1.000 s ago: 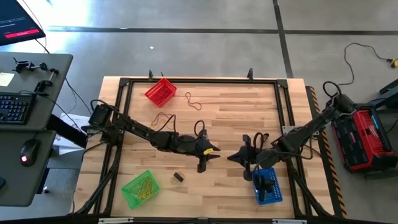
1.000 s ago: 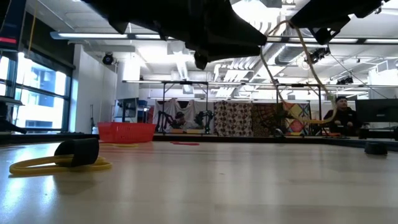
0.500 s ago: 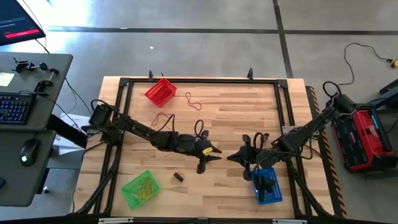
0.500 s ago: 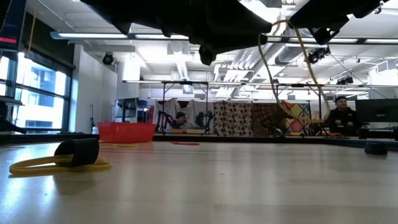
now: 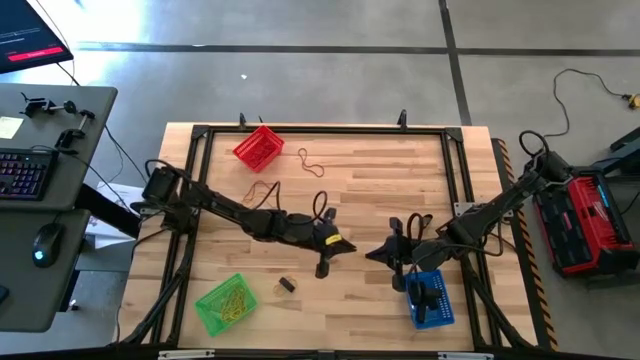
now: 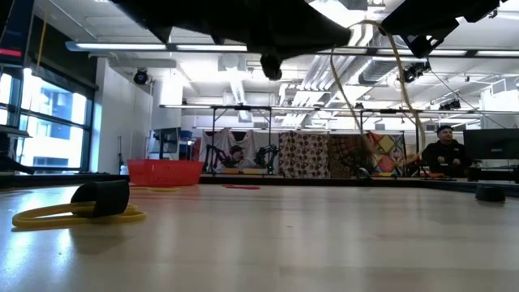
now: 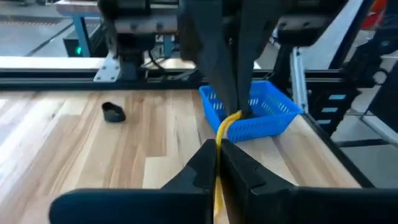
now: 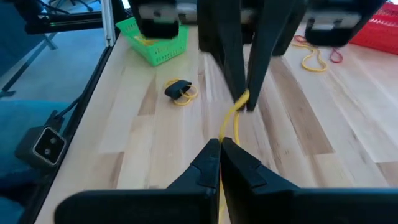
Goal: Sort rubber bands into baskets
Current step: Put the yellow rubber band into the green basket
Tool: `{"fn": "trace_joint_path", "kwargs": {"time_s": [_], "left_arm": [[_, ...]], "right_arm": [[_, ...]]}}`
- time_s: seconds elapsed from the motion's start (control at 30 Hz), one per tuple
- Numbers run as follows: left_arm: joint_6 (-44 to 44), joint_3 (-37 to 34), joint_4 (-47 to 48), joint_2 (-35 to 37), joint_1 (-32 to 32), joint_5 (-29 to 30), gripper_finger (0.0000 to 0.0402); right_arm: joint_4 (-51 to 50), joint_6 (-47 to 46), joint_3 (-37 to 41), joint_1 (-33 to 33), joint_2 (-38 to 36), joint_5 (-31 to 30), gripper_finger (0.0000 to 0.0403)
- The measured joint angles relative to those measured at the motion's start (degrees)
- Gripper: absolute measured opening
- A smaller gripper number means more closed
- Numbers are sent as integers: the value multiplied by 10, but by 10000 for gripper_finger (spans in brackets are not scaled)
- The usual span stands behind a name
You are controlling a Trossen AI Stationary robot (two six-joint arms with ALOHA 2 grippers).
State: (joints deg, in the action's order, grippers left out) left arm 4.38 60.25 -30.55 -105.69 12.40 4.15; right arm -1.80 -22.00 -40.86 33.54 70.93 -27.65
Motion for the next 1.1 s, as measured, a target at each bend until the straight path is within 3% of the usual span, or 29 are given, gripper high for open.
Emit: {"fn": "trace_joint_path", "kwargs": {"time_s": [0.53,0.9,1.1], "left_arm": [[-55,-1,182,106,24,25,1],[-40,-1,361,234,137,24,0],[17,-1,437,289,213,25,0]], "right_arm": [[-2,26,0,0,0,-22,1],[-10,27,0,-2,0,-19,0],[-21,-2,5,-7,23,49,0]]}}
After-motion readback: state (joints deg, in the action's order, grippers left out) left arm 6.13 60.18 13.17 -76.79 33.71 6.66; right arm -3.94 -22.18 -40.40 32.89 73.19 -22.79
